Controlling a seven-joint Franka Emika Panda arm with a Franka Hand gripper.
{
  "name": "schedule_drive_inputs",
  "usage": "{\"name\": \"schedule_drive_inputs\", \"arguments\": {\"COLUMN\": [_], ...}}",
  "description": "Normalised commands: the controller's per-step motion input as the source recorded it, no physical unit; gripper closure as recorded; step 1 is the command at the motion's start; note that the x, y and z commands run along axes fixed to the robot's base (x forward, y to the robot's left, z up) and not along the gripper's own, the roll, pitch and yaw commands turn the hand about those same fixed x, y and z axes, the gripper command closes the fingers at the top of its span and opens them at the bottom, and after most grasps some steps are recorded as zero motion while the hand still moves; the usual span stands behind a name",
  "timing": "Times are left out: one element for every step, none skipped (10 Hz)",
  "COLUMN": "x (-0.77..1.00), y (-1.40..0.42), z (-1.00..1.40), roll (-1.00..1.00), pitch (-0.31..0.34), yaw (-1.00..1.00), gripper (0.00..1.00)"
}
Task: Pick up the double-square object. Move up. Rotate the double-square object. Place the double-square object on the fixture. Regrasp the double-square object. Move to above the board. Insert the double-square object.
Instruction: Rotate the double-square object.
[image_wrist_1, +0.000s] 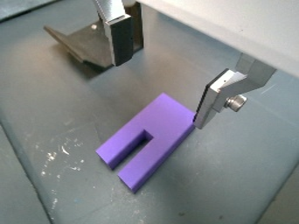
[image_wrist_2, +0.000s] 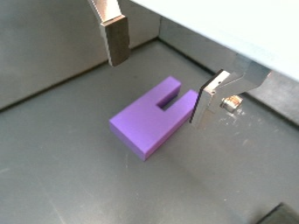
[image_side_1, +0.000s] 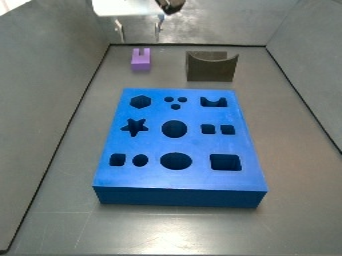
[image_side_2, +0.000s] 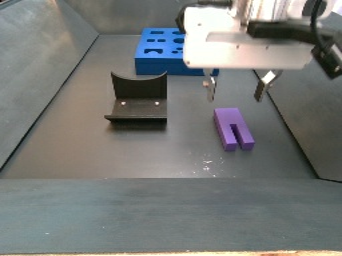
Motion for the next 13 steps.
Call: {"name": "schedule_drive_inputs", "arguments": {"x": [-0.04,0.0,0.0,0.01,0.04,0.05,0.04,0.03,0.03,0.03,0.04,0.04,0.04], "y": [0.01,0.0,-0.01,-0.01,0.0,0.0,0.0,0.0,0.0,0.0,0.0,0.0,0.0], "z": [0.81,0.0,-0.12,-0.27,-0.24,-0.19,-0.08,-0.05,-0.04,-0.04,-0.04,-0.04,-0.03], "roll": [0.09,0.0,0.0,0.0,0.0,0.0,0.0,0.0,0.0,0.0,0.0,0.0,0.0], "pitch": [0.074,0.0,0.0,0.001,-0.001,-0.003,-0.004,-0.006,-0.006,-0.007,-0.007,-0.007,-0.008], "yaw": [-0.02,1.0,1.0,1.0,1.0,1.0,1.0,1.0,1.0,1.0,1.0,1.0,1.0], "gripper": [0.0,0.0,0.0,0.0,0.0,0.0,0.0,0.0,0.0,0.0,0.0,0.0,0.0]}}
